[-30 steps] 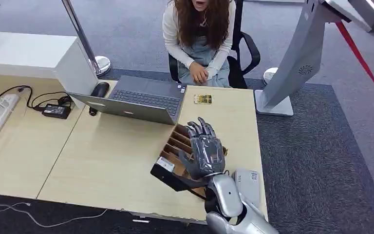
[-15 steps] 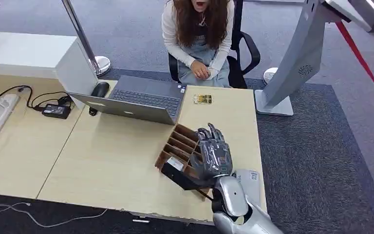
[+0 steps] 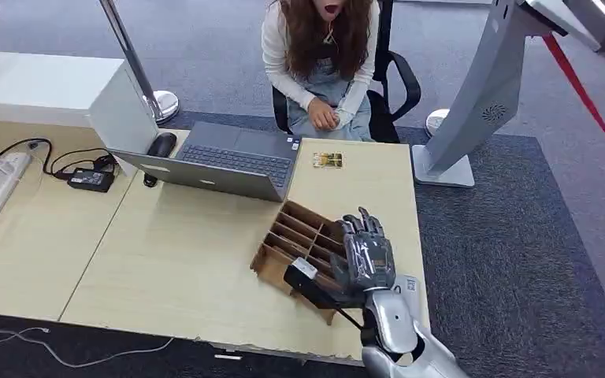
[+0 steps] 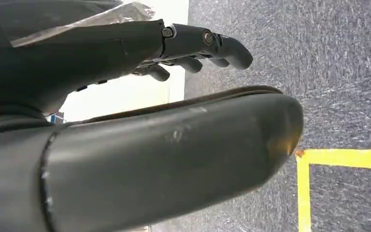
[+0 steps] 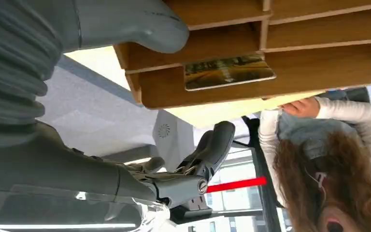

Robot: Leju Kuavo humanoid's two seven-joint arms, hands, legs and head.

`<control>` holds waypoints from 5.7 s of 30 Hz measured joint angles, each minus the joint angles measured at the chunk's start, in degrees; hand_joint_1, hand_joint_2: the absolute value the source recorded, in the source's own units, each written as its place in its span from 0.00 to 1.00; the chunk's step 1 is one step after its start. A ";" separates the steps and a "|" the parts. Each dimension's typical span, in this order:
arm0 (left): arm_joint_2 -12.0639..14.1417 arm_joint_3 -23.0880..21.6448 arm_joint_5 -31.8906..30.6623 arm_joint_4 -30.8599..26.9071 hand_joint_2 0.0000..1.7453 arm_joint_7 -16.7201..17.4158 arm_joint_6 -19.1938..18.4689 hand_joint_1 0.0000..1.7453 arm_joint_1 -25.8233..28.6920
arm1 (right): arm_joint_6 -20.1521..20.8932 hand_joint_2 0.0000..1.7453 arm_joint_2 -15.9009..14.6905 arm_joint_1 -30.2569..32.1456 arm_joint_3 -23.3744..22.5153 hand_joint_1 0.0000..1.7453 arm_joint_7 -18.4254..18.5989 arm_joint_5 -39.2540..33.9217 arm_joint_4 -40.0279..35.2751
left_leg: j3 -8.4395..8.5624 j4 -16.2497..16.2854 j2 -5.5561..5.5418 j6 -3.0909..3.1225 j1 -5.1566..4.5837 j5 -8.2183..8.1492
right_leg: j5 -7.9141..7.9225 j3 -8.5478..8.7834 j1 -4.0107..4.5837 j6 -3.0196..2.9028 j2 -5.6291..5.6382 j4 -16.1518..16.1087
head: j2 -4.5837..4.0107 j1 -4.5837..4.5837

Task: Pass the card to the sensor for recognition and then transmit it.

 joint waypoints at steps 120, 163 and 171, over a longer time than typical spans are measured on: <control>0.07 0.07 -3.19 0.00 0.00 -0.94 -0.46 0.00 -0.02 | -3.01 1.00 3.54 -3.38 0.13 0.91 -2.95 -1.31 7.54 | 0.02 0.00 0.00 -0.01 0.01 0.01 | 0.01 0.04 0.01 0.00 0.00 0.01 | 0.00 0.00; -1.42 5.27 -0.50 -0.07 0.00 1.55 2.64 0.00 0.97 | -21.55 1.00 -3.72 13.67 -15.78 0.98 -17.46 -8.59 -50.49 | 0.05 0.00 0.02 0.00 -0.01 -0.01 | 0.00 0.00 -0.01 -0.01 0.01 -0.02 | 0.02 0.00; -1.77 5.70 -0.77 -0.24 0.00 1.97 2.71 0.00 0.85 | -21.49 1.00 -3.58 16.20 -18.47 0.97 -17.97 -8.37 -56.37 | 0.07 0.00 0.01 0.00 0.00 0.00 | 0.00 0.04 -0.01 -0.01 0.01 -0.02 | 0.02 0.00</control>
